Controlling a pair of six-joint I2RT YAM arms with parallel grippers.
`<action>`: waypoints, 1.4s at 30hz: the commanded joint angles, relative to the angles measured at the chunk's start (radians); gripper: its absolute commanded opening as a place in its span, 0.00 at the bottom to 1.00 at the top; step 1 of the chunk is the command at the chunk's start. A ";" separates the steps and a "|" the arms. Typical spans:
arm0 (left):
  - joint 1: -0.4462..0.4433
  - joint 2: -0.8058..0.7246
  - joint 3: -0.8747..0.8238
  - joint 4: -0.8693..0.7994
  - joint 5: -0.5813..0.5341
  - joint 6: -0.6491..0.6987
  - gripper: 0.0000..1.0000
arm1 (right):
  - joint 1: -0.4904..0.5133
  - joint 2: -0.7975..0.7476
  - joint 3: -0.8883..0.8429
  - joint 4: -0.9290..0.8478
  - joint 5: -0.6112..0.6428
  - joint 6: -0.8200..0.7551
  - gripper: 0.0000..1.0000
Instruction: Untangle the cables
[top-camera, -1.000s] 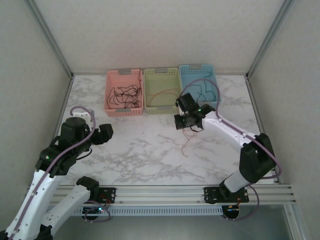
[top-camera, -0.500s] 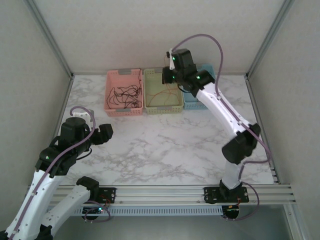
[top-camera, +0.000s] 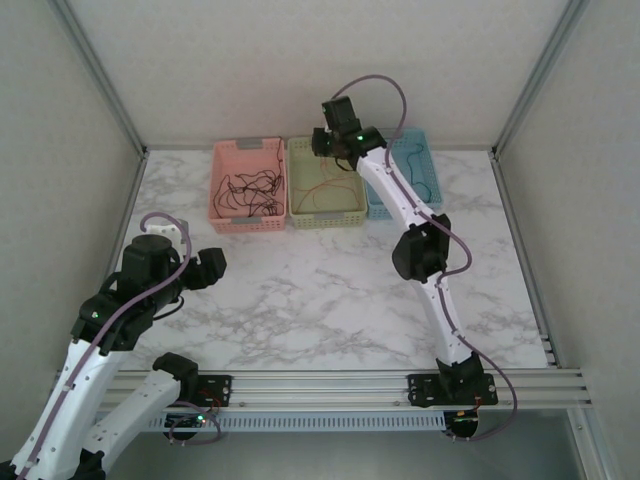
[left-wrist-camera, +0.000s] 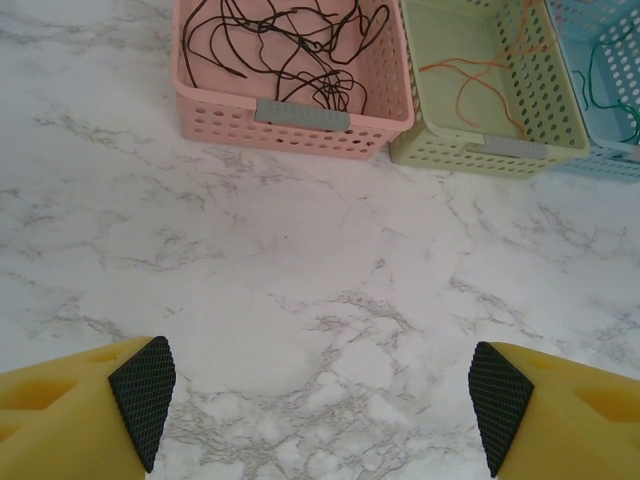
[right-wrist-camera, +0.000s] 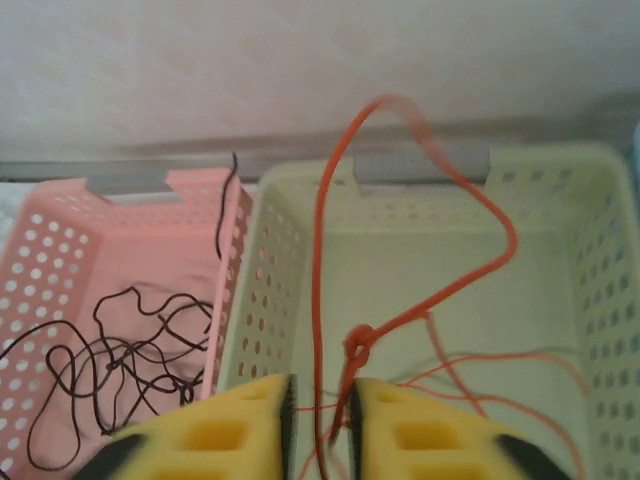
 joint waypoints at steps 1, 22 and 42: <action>-0.002 -0.002 -0.012 -0.018 -0.027 0.010 0.80 | -0.004 0.042 0.064 -0.011 -0.067 0.023 0.49; -0.043 -0.007 -0.120 0.294 -0.463 -0.102 1.00 | -0.005 -0.995 -1.257 0.403 0.147 -0.121 0.61; 0.195 0.417 -0.718 1.476 -0.507 0.290 0.99 | -0.336 -1.225 -2.224 1.236 0.467 -0.246 0.69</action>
